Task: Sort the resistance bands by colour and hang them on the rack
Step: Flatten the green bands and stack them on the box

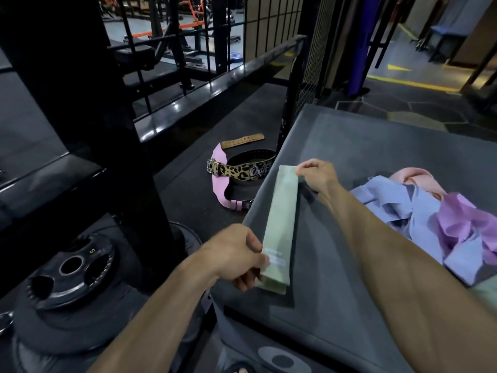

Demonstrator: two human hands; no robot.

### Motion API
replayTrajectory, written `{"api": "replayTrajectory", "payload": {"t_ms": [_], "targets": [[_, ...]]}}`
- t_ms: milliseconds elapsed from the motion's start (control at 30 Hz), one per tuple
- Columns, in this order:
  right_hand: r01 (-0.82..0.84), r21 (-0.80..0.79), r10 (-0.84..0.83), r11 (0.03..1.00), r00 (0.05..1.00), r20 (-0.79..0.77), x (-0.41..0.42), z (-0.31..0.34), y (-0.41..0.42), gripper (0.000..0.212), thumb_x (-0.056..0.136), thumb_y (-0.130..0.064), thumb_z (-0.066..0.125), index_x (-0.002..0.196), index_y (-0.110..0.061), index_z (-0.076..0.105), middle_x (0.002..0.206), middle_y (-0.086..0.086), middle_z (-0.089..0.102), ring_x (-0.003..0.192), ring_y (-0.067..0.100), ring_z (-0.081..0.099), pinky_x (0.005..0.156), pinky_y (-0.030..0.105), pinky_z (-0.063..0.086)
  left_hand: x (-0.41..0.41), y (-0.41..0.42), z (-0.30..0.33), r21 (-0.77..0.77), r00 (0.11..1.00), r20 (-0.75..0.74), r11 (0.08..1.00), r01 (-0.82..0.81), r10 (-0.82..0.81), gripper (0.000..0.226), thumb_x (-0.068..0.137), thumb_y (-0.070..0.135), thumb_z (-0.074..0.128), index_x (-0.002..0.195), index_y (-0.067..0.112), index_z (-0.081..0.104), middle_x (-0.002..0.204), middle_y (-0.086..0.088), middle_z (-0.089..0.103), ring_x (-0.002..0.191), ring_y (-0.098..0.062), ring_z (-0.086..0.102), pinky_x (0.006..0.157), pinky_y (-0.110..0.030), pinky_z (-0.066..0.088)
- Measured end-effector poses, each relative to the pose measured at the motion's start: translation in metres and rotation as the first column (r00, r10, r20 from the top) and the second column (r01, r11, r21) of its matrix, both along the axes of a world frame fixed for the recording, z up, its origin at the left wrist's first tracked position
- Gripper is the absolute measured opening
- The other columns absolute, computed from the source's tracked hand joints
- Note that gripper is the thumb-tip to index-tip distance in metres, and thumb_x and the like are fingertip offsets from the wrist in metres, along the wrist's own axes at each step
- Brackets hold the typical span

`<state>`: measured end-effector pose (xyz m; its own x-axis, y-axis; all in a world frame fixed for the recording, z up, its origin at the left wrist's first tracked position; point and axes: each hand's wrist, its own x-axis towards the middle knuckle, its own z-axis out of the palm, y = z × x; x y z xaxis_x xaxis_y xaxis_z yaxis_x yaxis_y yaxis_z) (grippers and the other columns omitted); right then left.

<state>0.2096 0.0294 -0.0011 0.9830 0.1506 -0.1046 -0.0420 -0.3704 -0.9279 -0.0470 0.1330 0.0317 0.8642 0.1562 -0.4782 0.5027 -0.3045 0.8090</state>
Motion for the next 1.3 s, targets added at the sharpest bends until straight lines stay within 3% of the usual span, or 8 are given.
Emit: {"api": "replayTrajectory", "payload": {"t_ms": [167, 300, 600, 800, 933, 1033, 1133, 1300], "targets": [[0.005, -0.025, -0.005, 1.000, 1.000, 0.006, 0.006, -0.011, 0.005, 0.019, 0.078, -0.005, 0.073, 0.066, -0.020, 0.068, 0.072, -0.002, 0.070, 0.072, 0.016, 0.063, 0.073, 0.029, 0.056, 0.004, -0.002, -0.002, 0.033, 0.999, -0.008, 0.999, 0.038, -0.038, 0.017, 0.097, 0.011, 0.064, 0.101, 0.012, 0.048, 0.070, -0.008, 0.070, 0.042, -0.014, 0.054, 0.040, -0.025, 0.045], [0.020, -0.041, -0.019, 0.999, 0.999, 0.035, 0.010, -0.016, 0.004, 0.014, 0.080, -0.011, 0.077, 0.072, -0.020, 0.070, 0.076, -0.001, 0.070, 0.070, 0.013, 0.060, 0.064, 0.021, 0.048, 0.008, -0.002, -0.008, 0.080, 0.997, -0.014, 0.994, 0.071, -0.070, 0.019, 0.096, 0.013, 0.064, 0.099, 0.014, 0.046, 0.070, -0.004, 0.071, 0.040, -0.012, 0.051, 0.039, -0.024, 0.042], [0.018, -0.110, -0.010, 0.994, 0.998, 0.068, 0.016, -0.025, 0.003, 0.005, 0.081, -0.015, 0.077, 0.082, -0.018, 0.074, 0.085, 0.001, 0.073, 0.081, 0.015, 0.064, 0.073, 0.025, 0.048, 0.012, 0.000, -0.018, 0.193, 0.995, -0.038, 0.976, 0.096, -0.090, 0.016, 0.095, 0.017, 0.065, 0.089, 0.017, 0.051, 0.068, -0.002, 0.071, 0.041, -0.011, 0.050, 0.041, -0.023, 0.040], [-0.014, -0.189, 0.029, 0.982, 0.996, 0.079, 0.016, -0.025, 0.004, 0.011, 0.078, -0.019, 0.075, 0.072, -0.024, 0.067, 0.078, -0.006, 0.069, 0.085, 0.017, 0.065, 0.072, 0.027, 0.048, 0.014, 0.001, -0.029, 0.213, 0.991, -0.085, 0.970, 0.118, -0.102, 0.018, 0.094, 0.023, 0.069, 0.089, 0.018, 0.053, 0.063, 0.001, 0.070, 0.041, -0.010, 0.050, 0.042, -0.023, 0.040], [-0.006, -0.211, 0.024, 0.977, 0.996, 0.086, 0.016, -0.023, 0.003, 0.010, 0.078, -0.025, 0.075, 0.084, -0.026, 0.067, 0.097, -0.001, 0.072, 0.094, 0.020, 0.066, 0.075, 0.028, 0.051, 0.013, 0.000, -0.020, 0.281, 0.987, -0.113, 0.949, 0.144, -0.116, 0.021, 0.095, 0.033, 0.067, 0.090, 0.017, 0.055, 0.070, 0.000, 0.073, 0.050, -0.014, 0.055, 0.049, -0.026, 0.047], [-0.014, -0.251, 0.040, 0.968, 0.995, 0.097, 0.015, -0.018, 0.003, 0.018, 0.085, -0.037, 0.069, 0.099, -0.024, 0.067, 0.105, -0.001, 0.069, 0.096, 0.021, 0.064, 0.080, 0.031, 0.054, 0.011, -0.006, -0.004, 0.512, 0.986, -0.131, 0.844, 0.159, -0.106, 0.038, 0.093, 0.056, 0.060, 0.099, 0.019, 0.053, 0.095, -0.002, 0.071, 0.083, -0.020, 0.064, 0.074, -0.035, 0.053], [-0.078, -0.470, 0.175, 0.879, 0.970, 0.166, 0.009, -0.008, 0.008, 0.042, 0.091, -0.054, 0.057, 0.118, -0.022, 0.063, 0.111, 0.000, 0.061, 0.105, 0.023, 0.059, 0.087, 0.033, 0.048, 0.014, -0.026, 0.005, 0.696, 0.987, -0.132, 0.701, 0.157, -0.089, 0.058, 0.089, 0.071, 0.053, 0.108, 0.019, 0.038, 0.121, -0.007, 0.061, 0.113, -0.031, 0.059, 0.088, -0.041, 0.046], [-0.090, -0.828, 0.440, 0.553, 0.876, 0.199, 0.001, 0.002, 0.024, 0.058, 0.091, -0.071, 0.041, 0.123, -0.025, 0.058, 0.122, 0.005, 0.057, 0.110, 0.030, 0.060, 0.082, 0.039, 0.048, 0.027, -0.050, -0.001, 0.768, 0.974, -0.179, 0.598, 0.228, -0.141, 0.081, 0.082, 0.079, 0.056, 0.128, 0.016, 0.033, 0.129, -0.006, 0.059, 0.119, -0.031, 0.058, 0.078, -0.041, 0.034]]}}
